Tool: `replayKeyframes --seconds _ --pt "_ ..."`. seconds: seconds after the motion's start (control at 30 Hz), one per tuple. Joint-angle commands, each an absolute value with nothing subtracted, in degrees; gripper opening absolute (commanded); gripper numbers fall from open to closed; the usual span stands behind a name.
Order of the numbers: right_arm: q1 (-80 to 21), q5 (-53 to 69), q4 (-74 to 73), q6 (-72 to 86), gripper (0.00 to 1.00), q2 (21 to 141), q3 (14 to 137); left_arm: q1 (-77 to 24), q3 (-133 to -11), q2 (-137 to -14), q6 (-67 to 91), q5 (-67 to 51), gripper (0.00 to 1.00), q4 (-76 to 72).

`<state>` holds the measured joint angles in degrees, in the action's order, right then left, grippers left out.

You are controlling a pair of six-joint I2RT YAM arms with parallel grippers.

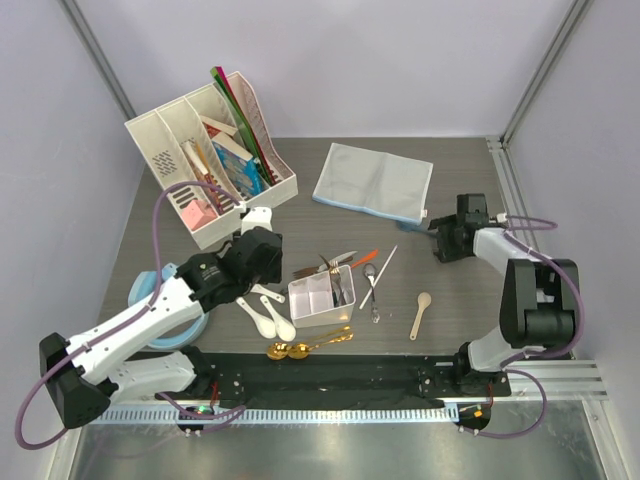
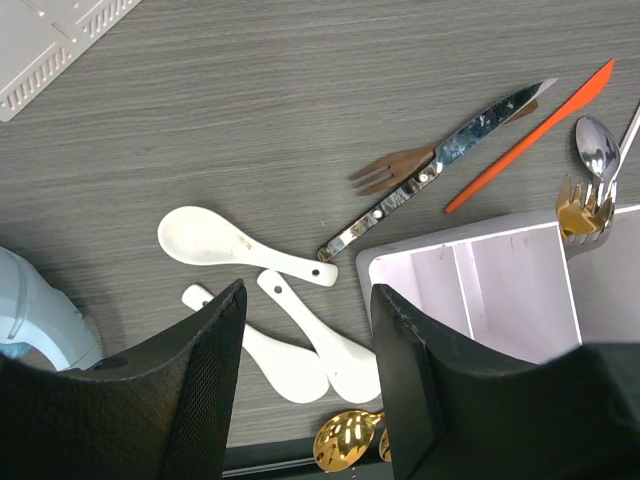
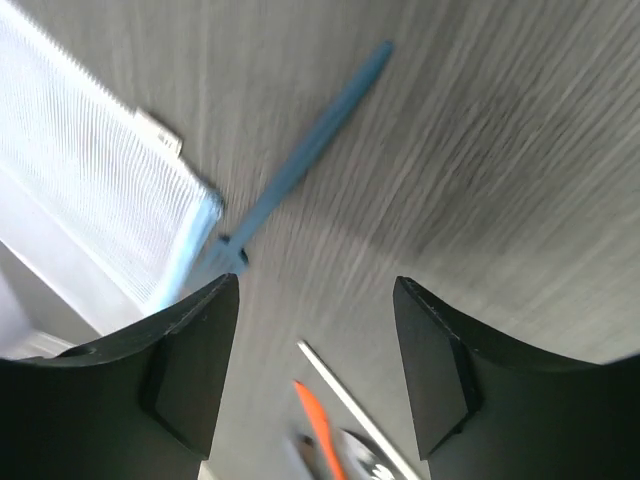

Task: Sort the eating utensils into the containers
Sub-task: Move the fork to the center of the board, then pick up the fork at the center of the board.

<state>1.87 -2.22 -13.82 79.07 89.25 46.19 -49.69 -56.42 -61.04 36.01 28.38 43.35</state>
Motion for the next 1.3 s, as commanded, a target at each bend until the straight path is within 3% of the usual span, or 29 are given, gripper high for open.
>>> replayKeyframes --seconds 0.0,0.2,0.33,0.37,0.47,0.63,0.9,1.27 --pt "1.58 -3.88 -25.04 47.60 0.67 83.41 54.30 -49.48 -55.02 -60.65 36.04 27.69 0.54 40.61" --pt "0.88 -3.00 -36.97 18.42 0.66 92.86 71.87 -49.40 -54.49 -60.82 34.19 27.16 0.54 39.90" --pt "-3.24 -8.16 -41.21 9.90 0.65 99.99 80.67 -49.48 -54.75 -61.78 33.58 27.07 0.54 39.64" --pt "-5.17 -19.05 -44.09 8.71 0.65 102.63 87.12 -49.48 -54.67 -61.87 33.49 26.64 0.55 39.64" --pt "-11.76 -35.80 -51.76 0.37 0.68 111.87 94.47 -49.48 -53.62 -61.96 33.49 25.93 0.54 38.76" --pt "-15.82 -37.61 -43.62 -5.70 0.71 112.07 84.51 -49.48 -53.09 -62.49 32.70 25.14 0.55 37.53" --pt "-16.17 -37.53 -23.68 -17.90 0.72 94.68 64.35 -49.40 -51.33 -62.23 32.17 23.91 0.55 35.95" --pt "-15.73 -17.59 -26.00 -22.67 0.72 99.83 68.28 -49.48 -52.64 -63.11 33.05 22.85 0.54 36.47"
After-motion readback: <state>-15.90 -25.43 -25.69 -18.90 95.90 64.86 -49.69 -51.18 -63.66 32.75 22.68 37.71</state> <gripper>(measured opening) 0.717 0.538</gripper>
